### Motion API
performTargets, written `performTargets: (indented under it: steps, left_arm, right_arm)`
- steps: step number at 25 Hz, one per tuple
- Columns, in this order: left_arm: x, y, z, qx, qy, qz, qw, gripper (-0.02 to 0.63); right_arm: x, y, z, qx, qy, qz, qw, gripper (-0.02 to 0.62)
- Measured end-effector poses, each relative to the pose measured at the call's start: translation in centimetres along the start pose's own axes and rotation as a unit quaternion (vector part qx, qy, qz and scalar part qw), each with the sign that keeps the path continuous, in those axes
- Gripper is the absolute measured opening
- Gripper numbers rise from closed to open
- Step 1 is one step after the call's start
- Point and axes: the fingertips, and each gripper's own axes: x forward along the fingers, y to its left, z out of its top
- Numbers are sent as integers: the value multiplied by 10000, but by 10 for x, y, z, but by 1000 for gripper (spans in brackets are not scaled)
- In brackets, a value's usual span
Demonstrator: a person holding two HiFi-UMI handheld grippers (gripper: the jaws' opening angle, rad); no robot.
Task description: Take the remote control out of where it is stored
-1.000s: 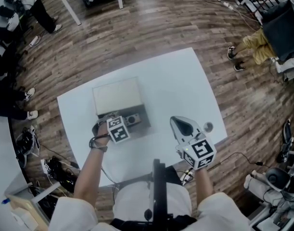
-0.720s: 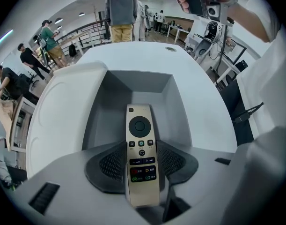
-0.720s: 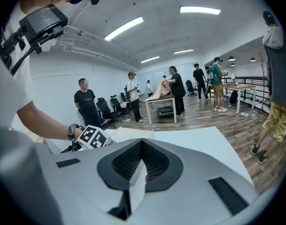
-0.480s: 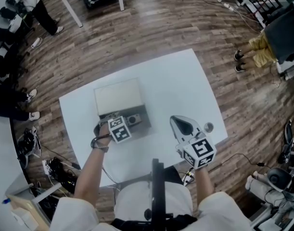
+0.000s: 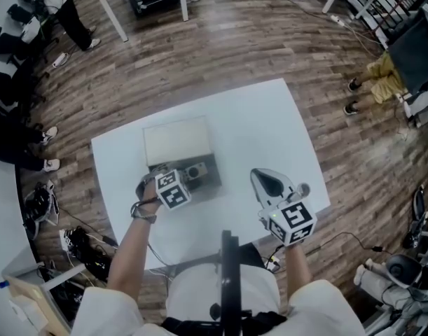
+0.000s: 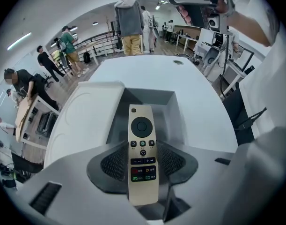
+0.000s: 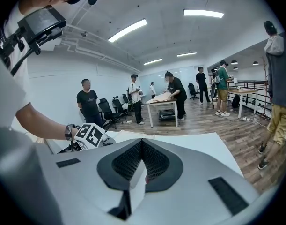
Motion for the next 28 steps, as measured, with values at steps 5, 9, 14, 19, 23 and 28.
performTargets:
  steps: [5, 9, 14, 19, 23, 28]
  left_arm:
    - [-20, 5, 3, -75, -179, 221, 9996, 186]
    - [-38, 11, 7, -281, -424, 447, 9977, 186]
    - [-66, 24, -1, -782, -858, 767, 9903, 186]
    - [-101, 31, -7, -1285, -1293, 1075, 9773, 186]
    - [-129, 32, -5, -1774, -1781, 1305, 9590, 186]
    - [-161, 29, -7, -2130, -2152, 1659, 9385, 186]
  right_arm:
    - [1, 3, 10, -88, -45, 16, 10000, -2]
    - [3, 6, 17, -161, -87, 123, 9998, -2]
    - [7, 12, 33, -268, -179, 186, 9993, -2]
    - [13, 25, 52, -418, -291, 413, 9978, -2]
    - [12, 30, 67, -498, -458, 522, 9963, -2]
    - [13, 43, 84, -659, -611, 729, 9933, -2]
